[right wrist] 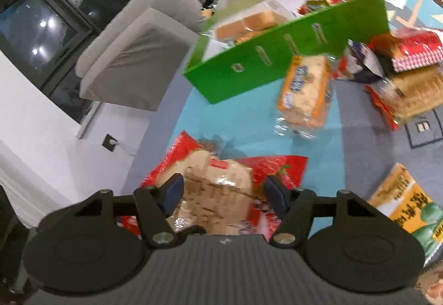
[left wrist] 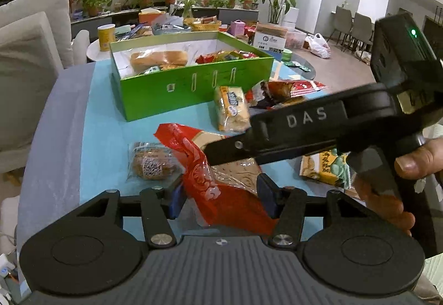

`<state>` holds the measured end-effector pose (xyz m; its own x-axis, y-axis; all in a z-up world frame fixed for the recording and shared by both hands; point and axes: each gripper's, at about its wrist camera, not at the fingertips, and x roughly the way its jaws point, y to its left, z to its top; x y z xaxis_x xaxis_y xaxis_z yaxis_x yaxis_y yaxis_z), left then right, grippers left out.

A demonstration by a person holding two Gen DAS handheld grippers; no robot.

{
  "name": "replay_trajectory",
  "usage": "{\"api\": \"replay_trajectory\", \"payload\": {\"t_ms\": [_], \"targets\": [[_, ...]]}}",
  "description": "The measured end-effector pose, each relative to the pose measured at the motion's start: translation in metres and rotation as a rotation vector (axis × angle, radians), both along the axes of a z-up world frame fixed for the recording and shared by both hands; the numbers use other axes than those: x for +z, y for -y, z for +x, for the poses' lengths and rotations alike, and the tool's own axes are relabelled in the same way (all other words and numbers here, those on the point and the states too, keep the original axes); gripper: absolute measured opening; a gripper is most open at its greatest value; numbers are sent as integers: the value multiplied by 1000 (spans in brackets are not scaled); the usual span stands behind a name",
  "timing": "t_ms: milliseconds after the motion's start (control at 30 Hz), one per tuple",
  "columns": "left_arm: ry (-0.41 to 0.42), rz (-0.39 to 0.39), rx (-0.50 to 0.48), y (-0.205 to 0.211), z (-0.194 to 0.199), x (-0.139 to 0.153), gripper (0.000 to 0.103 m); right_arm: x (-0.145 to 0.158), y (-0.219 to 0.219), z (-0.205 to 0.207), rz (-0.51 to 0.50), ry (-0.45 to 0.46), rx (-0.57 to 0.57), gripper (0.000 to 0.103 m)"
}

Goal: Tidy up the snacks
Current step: 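Grasp the red cracker bag with the right gripper and lift it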

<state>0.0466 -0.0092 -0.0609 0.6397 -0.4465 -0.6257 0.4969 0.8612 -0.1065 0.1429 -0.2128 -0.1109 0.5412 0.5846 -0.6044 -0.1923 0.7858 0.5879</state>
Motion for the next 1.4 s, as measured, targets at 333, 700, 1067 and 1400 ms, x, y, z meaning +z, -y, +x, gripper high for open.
{"api": "replay_trajectory", "payload": {"t_ms": [333,700,1067,1400], "targets": [[-40,14,34,-6,4,-3,54,3,3,1,-54,-1,-3,46],[-85,-51,166,-50,11,-15,60,-16,16,-11,29,-63,-13,82],[-41,-75,89,-36,10,-13,54,-12,-14,-2,-15,-31,-7,42],[12,-110,53,-21,12,14,54,14,-2,1,-25,56,-9,40]]}}
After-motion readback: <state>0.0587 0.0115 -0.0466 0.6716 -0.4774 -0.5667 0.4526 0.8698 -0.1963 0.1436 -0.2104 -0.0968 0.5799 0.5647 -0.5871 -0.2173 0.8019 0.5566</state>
